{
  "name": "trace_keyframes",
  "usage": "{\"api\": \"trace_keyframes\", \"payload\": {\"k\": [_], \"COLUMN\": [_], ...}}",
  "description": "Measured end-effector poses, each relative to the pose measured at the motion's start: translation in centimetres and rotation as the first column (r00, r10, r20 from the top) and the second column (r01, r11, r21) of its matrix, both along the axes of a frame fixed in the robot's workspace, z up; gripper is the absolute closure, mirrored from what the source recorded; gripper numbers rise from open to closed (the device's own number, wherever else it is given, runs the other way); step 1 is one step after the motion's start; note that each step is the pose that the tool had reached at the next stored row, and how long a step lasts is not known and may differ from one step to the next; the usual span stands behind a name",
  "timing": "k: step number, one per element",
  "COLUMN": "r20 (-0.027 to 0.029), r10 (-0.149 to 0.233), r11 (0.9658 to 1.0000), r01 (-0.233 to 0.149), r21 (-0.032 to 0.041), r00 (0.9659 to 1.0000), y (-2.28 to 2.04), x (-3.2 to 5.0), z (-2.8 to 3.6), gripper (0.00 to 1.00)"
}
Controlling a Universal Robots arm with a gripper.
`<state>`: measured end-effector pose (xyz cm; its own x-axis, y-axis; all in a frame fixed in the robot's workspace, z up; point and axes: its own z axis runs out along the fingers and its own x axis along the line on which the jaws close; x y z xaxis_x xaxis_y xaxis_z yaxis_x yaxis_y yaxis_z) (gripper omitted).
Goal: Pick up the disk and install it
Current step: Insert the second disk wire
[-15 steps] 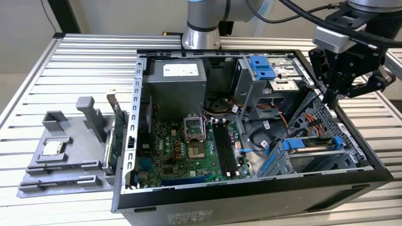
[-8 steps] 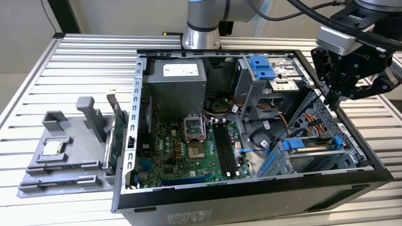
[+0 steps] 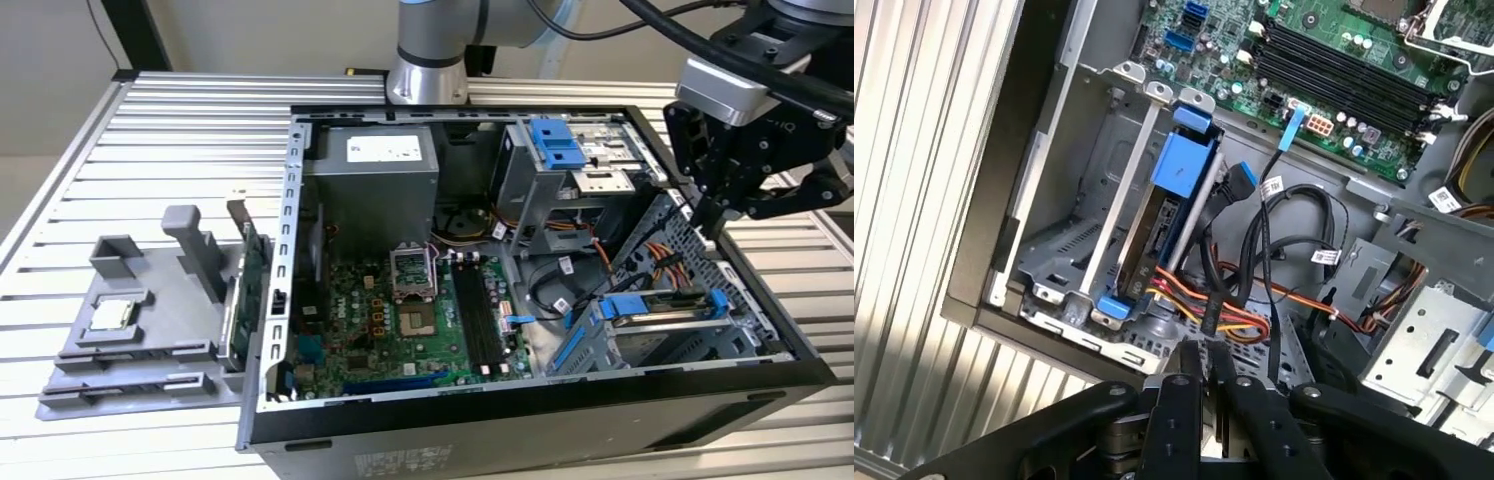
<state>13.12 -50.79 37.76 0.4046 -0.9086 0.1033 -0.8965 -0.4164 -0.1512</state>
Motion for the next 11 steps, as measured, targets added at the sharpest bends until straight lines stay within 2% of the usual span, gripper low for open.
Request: {"api": "trace_keyframes", "payload": {"k": [7,8,9,11], "r20": [0.0000,0.0000,-0.0006,-0.0018], "r10": [0.000,0.000,0.000,0.000], "r11": [1.0000,1.0000,0.9998,0.9984], "r01": [0.000,0.000,0.000,0.000], "r21": [-0.0005,-0.0060,-0.0210,-0.0574], "r00": [1.0000,1.0000,1.0000,1.0000], "y": [-0.03,-0.01,0.01,0.06], "x": [0.00,0.00,0.04,0.17], "z": [0.00,-0.01,-0.02,-0.01], "gripper": [1.00,1.00,1.00,1.00]}}
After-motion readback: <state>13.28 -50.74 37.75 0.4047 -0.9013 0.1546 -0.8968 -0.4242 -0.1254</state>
